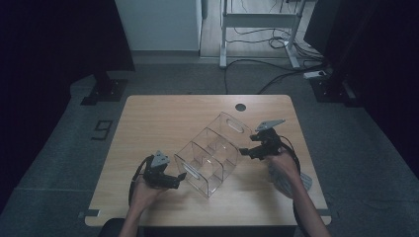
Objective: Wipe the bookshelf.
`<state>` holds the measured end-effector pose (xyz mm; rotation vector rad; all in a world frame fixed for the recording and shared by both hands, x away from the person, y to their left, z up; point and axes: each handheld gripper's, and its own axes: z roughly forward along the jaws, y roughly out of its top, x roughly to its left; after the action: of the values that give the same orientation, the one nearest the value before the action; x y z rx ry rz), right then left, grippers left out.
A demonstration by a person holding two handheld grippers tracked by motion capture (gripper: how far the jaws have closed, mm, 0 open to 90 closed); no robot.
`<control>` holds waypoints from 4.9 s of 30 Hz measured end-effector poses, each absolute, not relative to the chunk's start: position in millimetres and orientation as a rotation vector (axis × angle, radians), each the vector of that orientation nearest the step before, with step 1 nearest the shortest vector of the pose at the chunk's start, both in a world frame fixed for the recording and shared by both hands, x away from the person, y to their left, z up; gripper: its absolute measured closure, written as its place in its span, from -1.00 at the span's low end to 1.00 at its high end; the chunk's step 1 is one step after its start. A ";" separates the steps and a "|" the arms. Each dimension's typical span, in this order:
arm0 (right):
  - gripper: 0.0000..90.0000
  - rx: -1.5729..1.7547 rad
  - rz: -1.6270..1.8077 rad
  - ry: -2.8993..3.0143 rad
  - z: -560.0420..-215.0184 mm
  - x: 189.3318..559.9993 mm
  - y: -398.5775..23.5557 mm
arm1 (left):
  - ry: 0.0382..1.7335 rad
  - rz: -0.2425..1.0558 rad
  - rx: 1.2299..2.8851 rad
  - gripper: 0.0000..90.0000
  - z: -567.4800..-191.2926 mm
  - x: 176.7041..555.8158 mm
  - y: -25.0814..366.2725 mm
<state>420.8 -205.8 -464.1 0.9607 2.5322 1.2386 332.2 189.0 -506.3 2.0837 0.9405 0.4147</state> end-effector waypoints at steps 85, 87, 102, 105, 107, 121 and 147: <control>-0.67 0.988 1.116 2.584 -461.6 370.0 -208.1 | 1.078 0.487 2.025 -0.71 -489.8 315.3 210.9; -0.67 1.021 1.100 2.553 -460.5 372.4 -215.8 | 1.090 0.490 2.024 -0.69 -489.9 317.4 211.7; -0.69 1.241 0.907 2.376 -465.1 379.1 -271.6 | 1.137 0.546 2.070 -0.22 -488.1 326.4 194.2; -0.70 1.274 0.865 2.383 -474.0 378.9 -278.5 | 1.137 0.540 2.070 -0.04 -487.9 328.0 195.5; -0.71 1.283 0.848 2.408 -480.6 377.5 -280.9 | 1.140 0.533 2.071 0.03 -487.5 329.6 197.0; -0.72 1.363 0.725 2.488 -519.6 374.4 -290.7 | 1.164 0.580 2.094 0.58 -484.5 341.1 199.9; 0.14 1.447 0.745 2.468 -525.2 367.4 -291.5 | 1.170 0.536 2.063 0.91 -485.4 349.7 229.9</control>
<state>367.4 -291.5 -525.2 1.4470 2.4680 0.7452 349.7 229.9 -485.4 2.0634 1.1701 0.5357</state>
